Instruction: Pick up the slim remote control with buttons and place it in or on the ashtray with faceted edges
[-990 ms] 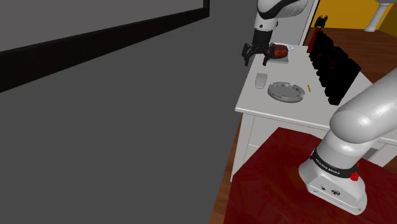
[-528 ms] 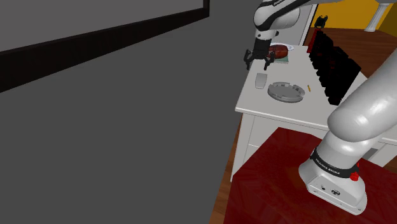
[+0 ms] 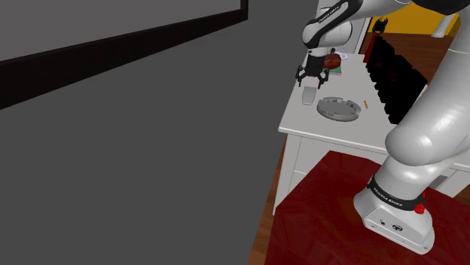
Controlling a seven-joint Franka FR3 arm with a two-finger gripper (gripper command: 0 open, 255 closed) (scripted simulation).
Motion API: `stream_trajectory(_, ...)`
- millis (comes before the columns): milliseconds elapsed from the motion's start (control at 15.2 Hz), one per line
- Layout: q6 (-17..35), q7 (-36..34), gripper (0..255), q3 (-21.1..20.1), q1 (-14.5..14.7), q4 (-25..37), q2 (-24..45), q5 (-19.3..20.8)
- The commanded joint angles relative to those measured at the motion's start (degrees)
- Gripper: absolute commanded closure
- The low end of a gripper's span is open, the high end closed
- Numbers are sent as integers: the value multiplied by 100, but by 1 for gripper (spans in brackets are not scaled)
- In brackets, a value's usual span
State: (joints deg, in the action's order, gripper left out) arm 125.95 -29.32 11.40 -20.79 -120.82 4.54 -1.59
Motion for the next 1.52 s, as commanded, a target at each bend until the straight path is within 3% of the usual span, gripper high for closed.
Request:
stream_trajectory(0, 125, -129, 0, 91, -93, 137, 278, -55)
stream_trajectory(528, 656, -55, 0, 70, -111, -69, 612, -162)
stream_trajectory(1056, 655, -55, 0, 70, -111, -68, 612, -162)
stream_trajectory(1122, 655, -55, 255, 70, -111, -68, 612, -162)
stream_trajectory(1452, 654, -55, 255, 70, -111, -68, 611, -162)
